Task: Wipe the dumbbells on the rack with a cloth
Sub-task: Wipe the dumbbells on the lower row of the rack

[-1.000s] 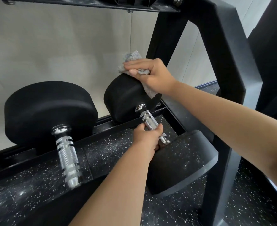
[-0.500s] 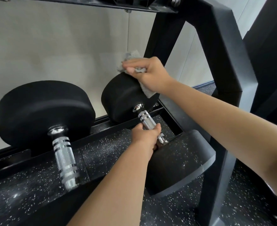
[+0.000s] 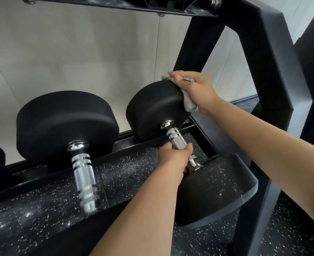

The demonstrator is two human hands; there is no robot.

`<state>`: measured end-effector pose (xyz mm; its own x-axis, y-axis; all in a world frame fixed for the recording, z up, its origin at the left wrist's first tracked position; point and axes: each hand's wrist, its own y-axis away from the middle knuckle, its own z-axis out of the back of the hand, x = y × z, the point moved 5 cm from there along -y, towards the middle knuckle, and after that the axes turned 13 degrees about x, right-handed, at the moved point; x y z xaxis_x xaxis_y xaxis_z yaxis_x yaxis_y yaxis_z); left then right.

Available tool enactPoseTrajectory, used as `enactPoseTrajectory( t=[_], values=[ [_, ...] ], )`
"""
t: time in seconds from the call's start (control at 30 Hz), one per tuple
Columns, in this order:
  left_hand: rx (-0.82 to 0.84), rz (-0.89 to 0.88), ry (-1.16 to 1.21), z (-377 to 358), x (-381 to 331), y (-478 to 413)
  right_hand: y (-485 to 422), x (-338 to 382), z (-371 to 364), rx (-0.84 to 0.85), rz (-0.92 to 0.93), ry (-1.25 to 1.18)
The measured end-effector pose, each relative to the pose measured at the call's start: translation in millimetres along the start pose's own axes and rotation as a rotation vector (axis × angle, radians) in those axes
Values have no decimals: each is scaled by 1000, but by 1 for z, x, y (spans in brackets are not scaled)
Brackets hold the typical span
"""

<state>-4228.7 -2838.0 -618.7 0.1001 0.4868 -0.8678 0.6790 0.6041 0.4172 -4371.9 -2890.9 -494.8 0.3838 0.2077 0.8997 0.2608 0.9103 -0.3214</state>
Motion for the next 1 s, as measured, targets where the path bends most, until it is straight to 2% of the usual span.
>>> enactPoseTrajectory(
  t=[0.1, 0.2, 0.27, 0.37, 0.47, 0.57, 0.63, 0.73, 0.8, 0.9, 1.0],
  values=[
    [18, -2, 26, -1, -2, 2, -8, 40, -37, 188, 161, 441],
    [42, 0, 36, -2, -4, 6, -3, 58, -93, 468, 264, 994],
    [51, -7, 50, -3, -6, 10, 4, 58, -118, 642, 342, 1182],
    [61, -28, 56, -3, -7, 14, 3, 61, -104, 689, 400, 1126],
    [69, -45, 46, -3, -7, 14, -4, 58, -67, 571, 375, 830],
    [54, -40, 34, -3, -6, 12, -7, 50, -34, 411, 235, 601],
    [44, -21, 12, -2, -7, 10, -10, 55, -42, 386, 198, 679],
    [48, -4, 24, -1, -8, 11, -5, 61, -96, 558, 179, 1082],
    [44, 13, 17, -1, -9, 13, 0, 59, -119, 641, 188, 1213],
    [56, 29, 8, -1, -9, 16, 8, 62, -100, 572, 203, 1196],
    [82, 27, -1, -3, -13, 18, 24, 66, -58, 379, 188, 970]
  ],
)
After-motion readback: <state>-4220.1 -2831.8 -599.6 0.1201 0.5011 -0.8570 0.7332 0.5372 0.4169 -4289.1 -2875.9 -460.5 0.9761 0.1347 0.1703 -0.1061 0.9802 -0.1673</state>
